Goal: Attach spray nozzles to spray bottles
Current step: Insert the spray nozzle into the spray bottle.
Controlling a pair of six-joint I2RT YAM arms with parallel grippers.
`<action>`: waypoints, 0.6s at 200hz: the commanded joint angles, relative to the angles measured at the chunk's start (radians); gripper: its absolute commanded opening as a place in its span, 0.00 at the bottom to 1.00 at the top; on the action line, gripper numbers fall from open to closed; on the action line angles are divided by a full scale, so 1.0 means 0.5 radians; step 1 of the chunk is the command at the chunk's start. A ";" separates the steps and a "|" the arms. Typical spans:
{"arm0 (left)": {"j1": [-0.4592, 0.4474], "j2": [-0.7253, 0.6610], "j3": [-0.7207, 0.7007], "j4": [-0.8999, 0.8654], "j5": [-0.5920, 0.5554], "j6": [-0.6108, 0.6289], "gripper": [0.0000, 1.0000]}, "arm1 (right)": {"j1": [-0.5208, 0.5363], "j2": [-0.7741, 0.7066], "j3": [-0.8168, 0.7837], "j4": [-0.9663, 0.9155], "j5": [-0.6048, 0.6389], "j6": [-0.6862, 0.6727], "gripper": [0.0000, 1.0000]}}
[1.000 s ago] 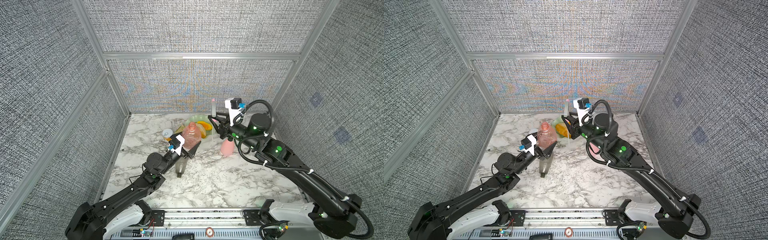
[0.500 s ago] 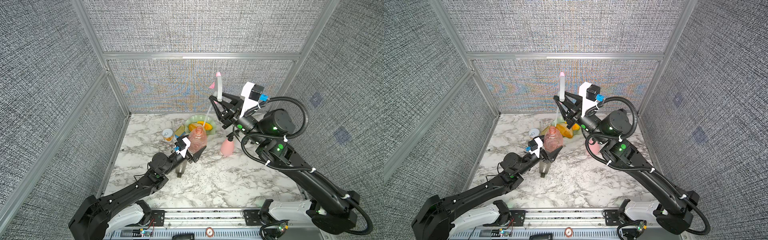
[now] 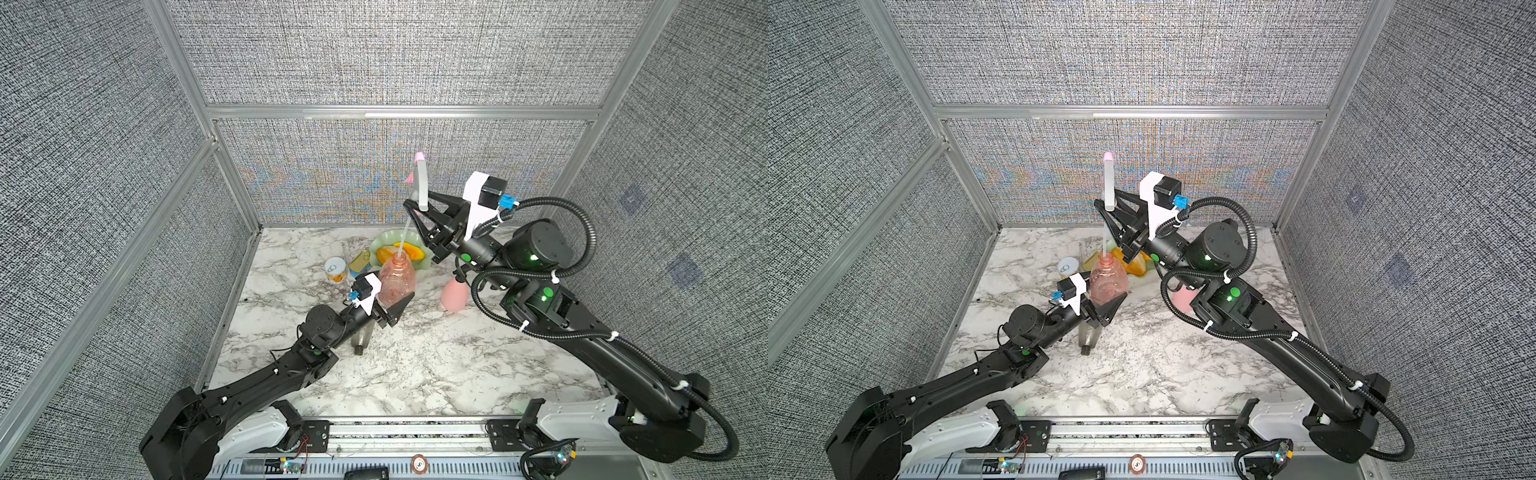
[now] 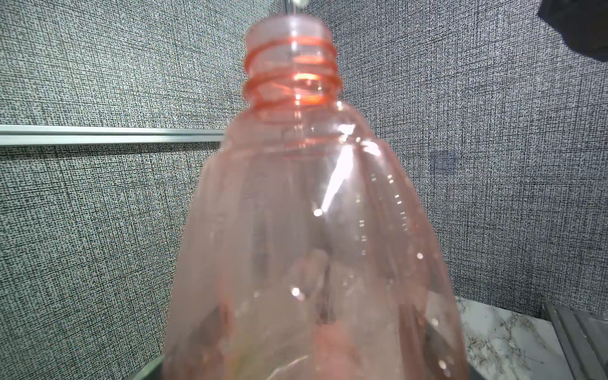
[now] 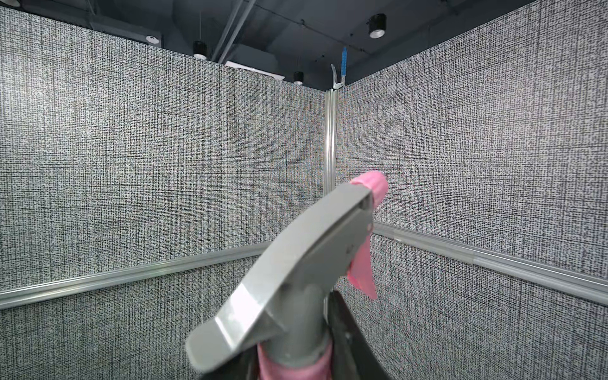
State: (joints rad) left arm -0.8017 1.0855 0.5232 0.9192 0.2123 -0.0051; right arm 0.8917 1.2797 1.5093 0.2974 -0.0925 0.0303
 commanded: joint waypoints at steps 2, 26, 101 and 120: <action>-0.001 -0.005 -0.003 0.096 0.007 -0.008 0.79 | 0.005 0.005 -0.020 0.061 0.043 -0.067 0.30; -0.002 -0.002 0.002 0.100 0.010 -0.026 0.79 | 0.005 0.011 -0.067 0.072 0.047 -0.075 0.30; -0.003 0.000 0.019 0.097 -0.037 -0.110 0.78 | 0.007 -0.077 -0.434 0.234 -0.098 0.190 0.30; -0.001 -0.012 0.017 0.098 -0.038 -0.115 0.78 | 0.008 -0.073 -0.488 0.273 -0.106 0.230 0.30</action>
State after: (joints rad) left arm -0.8017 1.0855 0.5262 0.9276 0.2043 -0.0532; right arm 0.8936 1.2469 1.2877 0.3523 -0.1223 0.0902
